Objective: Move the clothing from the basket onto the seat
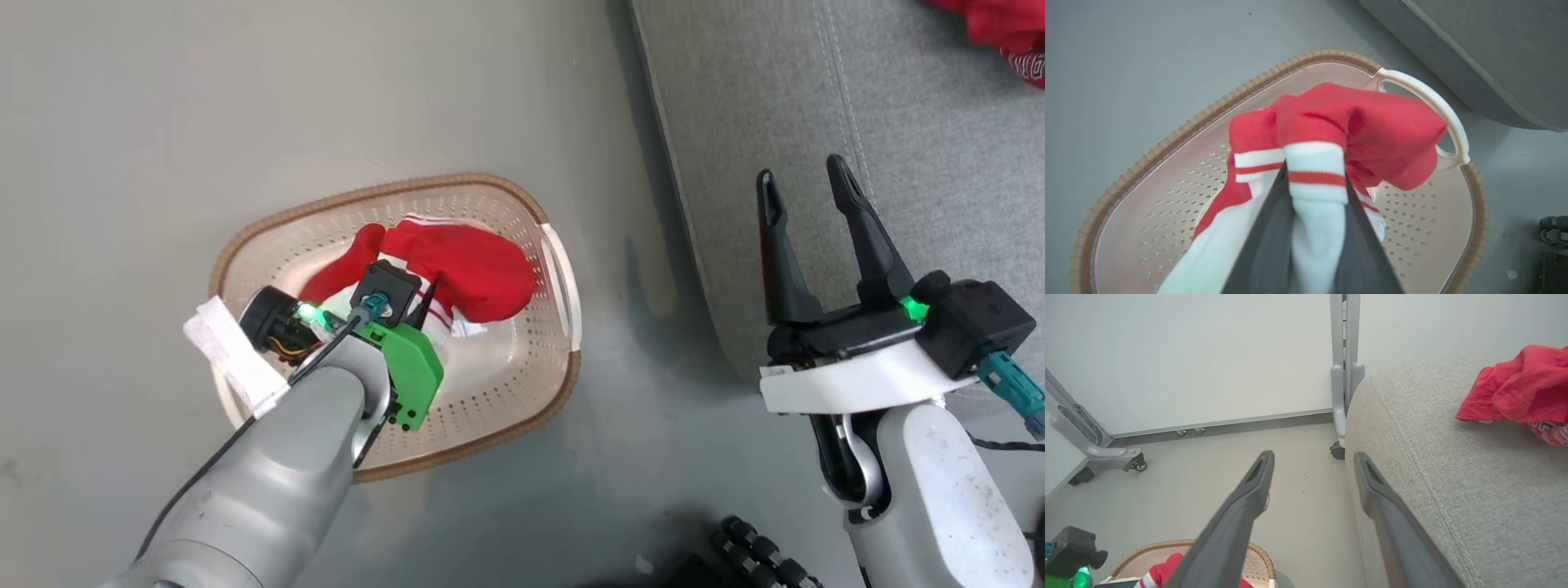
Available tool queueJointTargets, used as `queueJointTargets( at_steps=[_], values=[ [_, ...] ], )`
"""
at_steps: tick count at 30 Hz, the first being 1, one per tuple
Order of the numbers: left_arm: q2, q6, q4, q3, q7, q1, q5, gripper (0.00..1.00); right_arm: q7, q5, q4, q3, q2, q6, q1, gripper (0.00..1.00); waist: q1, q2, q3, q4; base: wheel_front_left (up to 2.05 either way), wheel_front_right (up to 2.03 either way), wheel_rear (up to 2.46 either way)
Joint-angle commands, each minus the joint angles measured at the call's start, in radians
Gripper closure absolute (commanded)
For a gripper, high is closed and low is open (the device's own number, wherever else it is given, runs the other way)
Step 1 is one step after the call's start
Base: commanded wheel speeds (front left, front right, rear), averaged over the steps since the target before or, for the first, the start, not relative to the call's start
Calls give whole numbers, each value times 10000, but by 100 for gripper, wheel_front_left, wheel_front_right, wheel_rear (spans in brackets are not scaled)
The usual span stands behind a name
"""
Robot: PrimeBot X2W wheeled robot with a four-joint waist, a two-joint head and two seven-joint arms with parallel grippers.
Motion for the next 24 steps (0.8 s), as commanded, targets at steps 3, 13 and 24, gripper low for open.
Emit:
queueJointTargets(
  at_steps=[3,13,24],
  values=[
    [2,223,-493,395,-146,269,-286,100,105,-120,-97,-212,-93,-14,323,0,1,0,-1064,756,0,0,0],
    [739,768,-3903,1862,-163,1174,-159,100,593,-388,-441,-592,-186,-14,1007,0,1,0,-2247,1127,0,0,0],
    [1121,1203,-8162,3628,-163,2908,800,100,1192,-512,-760,-747,-187,-12,1705,0,1,0,-3425,1369,0,0,0]
  ],
)
